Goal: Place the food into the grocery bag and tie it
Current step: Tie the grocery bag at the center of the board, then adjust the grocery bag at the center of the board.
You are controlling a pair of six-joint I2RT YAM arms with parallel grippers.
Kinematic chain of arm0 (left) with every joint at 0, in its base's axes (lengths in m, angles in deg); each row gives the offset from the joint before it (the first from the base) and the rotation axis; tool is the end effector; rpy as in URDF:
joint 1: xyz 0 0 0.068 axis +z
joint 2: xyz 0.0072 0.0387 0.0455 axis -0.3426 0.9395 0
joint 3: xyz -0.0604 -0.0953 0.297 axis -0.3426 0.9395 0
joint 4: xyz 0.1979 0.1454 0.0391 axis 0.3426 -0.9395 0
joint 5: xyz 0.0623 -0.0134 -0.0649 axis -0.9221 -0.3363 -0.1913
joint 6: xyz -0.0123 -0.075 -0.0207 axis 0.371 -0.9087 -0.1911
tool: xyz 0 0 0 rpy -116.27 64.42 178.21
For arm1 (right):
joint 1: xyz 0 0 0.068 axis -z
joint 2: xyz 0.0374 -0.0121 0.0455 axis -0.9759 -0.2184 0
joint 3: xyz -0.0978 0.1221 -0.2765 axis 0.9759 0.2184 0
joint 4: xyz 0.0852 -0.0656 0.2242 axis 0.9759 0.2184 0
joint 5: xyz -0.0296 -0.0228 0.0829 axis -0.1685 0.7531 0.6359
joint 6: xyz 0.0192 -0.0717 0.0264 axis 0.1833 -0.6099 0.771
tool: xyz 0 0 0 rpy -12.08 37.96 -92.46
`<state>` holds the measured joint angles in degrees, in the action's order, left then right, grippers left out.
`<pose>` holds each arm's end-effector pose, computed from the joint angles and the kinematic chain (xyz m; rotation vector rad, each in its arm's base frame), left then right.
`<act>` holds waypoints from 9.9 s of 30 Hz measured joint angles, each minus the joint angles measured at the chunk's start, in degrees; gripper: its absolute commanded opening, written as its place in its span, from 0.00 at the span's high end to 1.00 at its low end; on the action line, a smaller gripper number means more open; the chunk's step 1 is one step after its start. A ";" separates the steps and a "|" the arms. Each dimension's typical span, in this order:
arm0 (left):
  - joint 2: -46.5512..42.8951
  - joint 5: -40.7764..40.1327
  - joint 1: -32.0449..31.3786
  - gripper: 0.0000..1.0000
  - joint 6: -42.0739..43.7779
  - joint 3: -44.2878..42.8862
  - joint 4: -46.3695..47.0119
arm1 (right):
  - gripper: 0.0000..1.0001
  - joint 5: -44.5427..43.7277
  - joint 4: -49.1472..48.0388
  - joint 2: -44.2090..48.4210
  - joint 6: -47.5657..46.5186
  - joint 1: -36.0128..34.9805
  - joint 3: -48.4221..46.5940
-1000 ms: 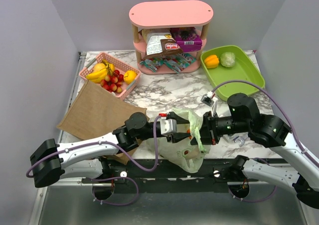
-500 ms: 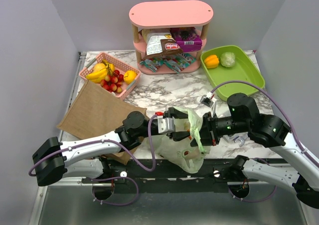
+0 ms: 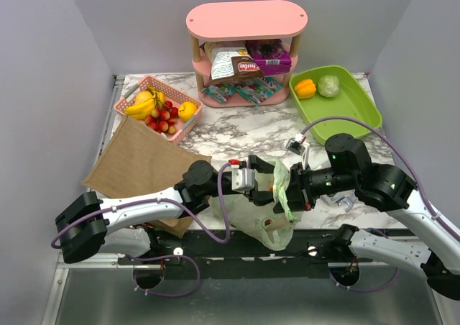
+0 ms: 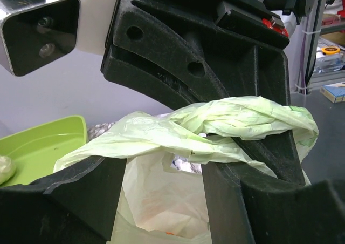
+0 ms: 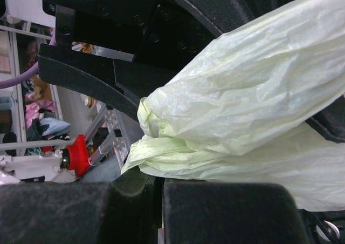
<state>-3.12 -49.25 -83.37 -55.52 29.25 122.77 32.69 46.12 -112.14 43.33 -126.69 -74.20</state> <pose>0.0914 -0.2563 0.3768 1.1070 0.8807 -1.2541 0.0535 0.1222 0.4025 -0.7720 2.2935 1.4080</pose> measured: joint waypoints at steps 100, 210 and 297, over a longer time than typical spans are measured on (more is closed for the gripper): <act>-32.02 -19.93 1.27 1.00 -7.96 13.66 -21.09 | 0.99 -68.74 0.98 -2.99 34.38 -2.03 3.87; 5.46 -26.80 -3.74 1.00 -30.03 -49.13 -95.69 | 1.00 -72.30 -11.45 8.17 14.47 -0.09 13.00; -23.41 -48.74 12.20 0.17 -30.88 -31.23 -98.71 | 0.14 -62.97 -19.71 -14.88 -11.23 -0.04 -22.10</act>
<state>-26.53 -97.99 -71.17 -86.40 -1.98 24.07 -30.28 26.40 -127.03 32.09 -126.73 -96.30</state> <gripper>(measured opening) 0.823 0.858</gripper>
